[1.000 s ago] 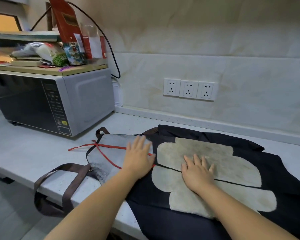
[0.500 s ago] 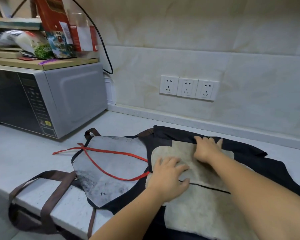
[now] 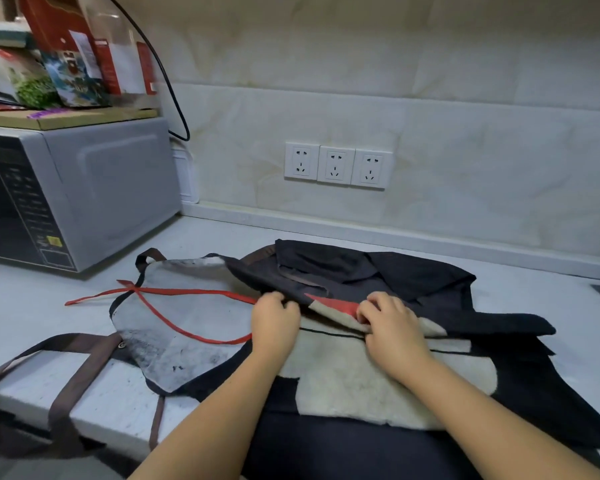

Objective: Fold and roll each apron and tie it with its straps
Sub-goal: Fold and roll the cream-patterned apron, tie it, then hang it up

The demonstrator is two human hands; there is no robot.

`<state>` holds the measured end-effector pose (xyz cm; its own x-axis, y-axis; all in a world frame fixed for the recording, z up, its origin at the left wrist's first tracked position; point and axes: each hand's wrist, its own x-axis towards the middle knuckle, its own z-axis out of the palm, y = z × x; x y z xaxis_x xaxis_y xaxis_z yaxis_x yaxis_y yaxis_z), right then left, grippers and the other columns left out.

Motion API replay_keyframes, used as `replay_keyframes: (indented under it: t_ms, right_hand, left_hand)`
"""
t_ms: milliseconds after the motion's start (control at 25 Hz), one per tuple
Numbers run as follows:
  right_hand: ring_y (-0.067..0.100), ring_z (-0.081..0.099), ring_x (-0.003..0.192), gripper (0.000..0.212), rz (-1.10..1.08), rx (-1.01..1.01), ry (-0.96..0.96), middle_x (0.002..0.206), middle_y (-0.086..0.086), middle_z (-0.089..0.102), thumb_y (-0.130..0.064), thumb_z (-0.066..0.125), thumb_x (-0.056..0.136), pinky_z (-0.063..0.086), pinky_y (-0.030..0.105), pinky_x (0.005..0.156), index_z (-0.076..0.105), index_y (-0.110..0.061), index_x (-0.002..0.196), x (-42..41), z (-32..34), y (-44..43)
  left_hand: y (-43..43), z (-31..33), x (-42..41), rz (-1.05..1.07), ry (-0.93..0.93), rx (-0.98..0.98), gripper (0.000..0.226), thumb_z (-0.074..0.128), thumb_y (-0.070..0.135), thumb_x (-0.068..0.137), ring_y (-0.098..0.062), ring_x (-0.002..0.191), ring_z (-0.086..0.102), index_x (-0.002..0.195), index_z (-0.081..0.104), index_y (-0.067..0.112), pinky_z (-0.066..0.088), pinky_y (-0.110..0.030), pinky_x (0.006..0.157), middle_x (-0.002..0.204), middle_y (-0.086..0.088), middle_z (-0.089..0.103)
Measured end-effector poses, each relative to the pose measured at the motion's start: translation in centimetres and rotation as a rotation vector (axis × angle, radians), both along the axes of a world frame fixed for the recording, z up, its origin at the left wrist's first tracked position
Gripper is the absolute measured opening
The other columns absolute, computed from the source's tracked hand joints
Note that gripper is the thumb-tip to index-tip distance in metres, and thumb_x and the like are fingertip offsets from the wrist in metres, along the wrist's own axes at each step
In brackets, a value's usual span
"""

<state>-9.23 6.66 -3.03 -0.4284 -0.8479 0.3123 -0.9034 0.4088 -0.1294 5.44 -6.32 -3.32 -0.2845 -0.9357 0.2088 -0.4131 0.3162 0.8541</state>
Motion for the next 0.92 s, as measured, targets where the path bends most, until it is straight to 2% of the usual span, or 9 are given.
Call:
replay_keyframes:
  t_ms: [80,160,280,440,520,640,720,840,920]
  right_hand:
    - [0.020,0.046,0.114,0.027,-0.038,-0.052,-0.096,0.118,-0.009,0.054,-0.009,0.052,0.082,0.032,0.045,0.106,0.057,-0.026,0.101,0.5,-1.8,0.7]
    - [0.018,0.048,0.113,0.023,-0.044,-0.114,-0.102,0.114,-0.011,0.057,-0.014,0.055,0.082,0.030,0.047,0.108,0.061,-0.028,0.099,0.4,-2.1,0.9]
    - [0.012,0.045,0.117,0.024,-0.030,-0.151,-0.104,0.117,-0.016,0.057,-0.023,0.056,0.084,0.025,0.044,0.112,0.065,-0.033,0.105,0.4,-2.5,1.0]
    - [0.015,0.046,0.122,0.030,-0.043,-0.232,-0.104,0.124,-0.010,0.061,-0.021,0.056,0.089,0.021,0.043,0.116,0.071,-0.036,0.111,0.5,-2.6,1.2]
    - [0.014,0.048,0.119,0.028,-0.042,-0.249,-0.112,0.121,-0.010,0.063,-0.022,0.057,0.088,0.022,0.041,0.115,0.073,-0.036,0.108,0.5,-2.7,1.2]
    - [0.012,0.050,0.114,0.027,-0.059,-0.269,-0.075,0.112,-0.014,0.064,-0.034,0.053,0.082,0.027,0.042,0.110,0.075,-0.037,0.097,0.7,-2.8,1.4]
    - [0.011,0.048,0.114,0.035,-0.087,-0.185,-0.070,0.113,-0.016,0.063,-0.043,0.044,0.085,0.030,0.039,0.106,0.076,-0.034,0.095,0.9,-2.5,1.3]
    - [0.017,0.051,0.112,0.052,-0.059,-0.160,-0.079,0.117,-0.011,0.065,-0.046,0.027,0.092,0.037,0.034,0.093,0.073,-0.024,0.100,0.9,-2.2,1.2]
    - [0.022,0.049,0.118,0.040,-0.096,-0.220,-0.177,0.123,-0.003,0.062,-0.034,0.032,0.099,0.036,0.035,0.097,0.065,-0.019,0.116,0.7,-2.0,1.4]
  left_hand:
    - [-0.2,0.8,1.0,0.254,0.367,0.216,0.009,0.043,0.006,0.093,-0.016,0.067,0.044,0.085,0.047,0.007,0.032,-0.022,0.054,0.076,-0.002,0.048]
    - [0.2,1.4,1.6,0.347,0.634,0.228,0.006,0.043,0.014,0.097,-0.011,0.067,0.042,0.095,0.042,0.009,0.037,-0.022,0.058,0.082,-0.003,0.046]
    - [1.2,1.5,1.5,0.228,0.676,0.212,0.031,0.059,0.018,0.094,-0.006,0.075,0.052,0.114,0.036,0.012,0.041,-0.006,0.052,0.096,-0.002,0.051]
    - [0.6,1.0,1.9,0.352,0.652,0.287,0.062,0.048,-0.010,0.085,-0.005,0.075,0.050,0.137,0.027,0.017,0.041,-0.017,0.052,0.124,-0.014,0.050]
    - [0.5,1.4,2.5,0.412,0.685,0.258,0.075,0.045,-0.017,0.082,-0.003,0.083,0.048,0.143,0.024,0.021,0.045,-0.015,0.057,0.142,-0.015,0.036]
    - [-0.4,0.7,2.8,0.519,0.298,-0.348,0.078,0.048,-0.016,0.072,-0.028,0.119,0.043,0.141,0.034,0.018,0.044,-0.038,0.101,0.142,-0.017,0.034]
    - [0.1,0.3,1.1,0.184,0.047,-0.751,0.059,0.054,-0.011,0.071,-0.033,0.124,0.044,0.126,0.057,0.011,0.034,-0.044,0.110,0.132,-0.015,0.049]
    - [4.2,-0.1,-3.1,-0.442,-0.446,-0.671,0.044,0.047,0.011,0.091,-0.025,0.144,0.028,0.132,0.056,0.024,0.015,-0.050,0.119,0.152,-0.003,0.038]
    - [5.7,-0.9,-5.3,-0.507,-0.629,-0.498,0.046,0.034,0.027,0.101,-0.018,0.150,0.009,0.146,0.037,0.033,0.002,-0.055,0.119,0.161,0.005,0.021]
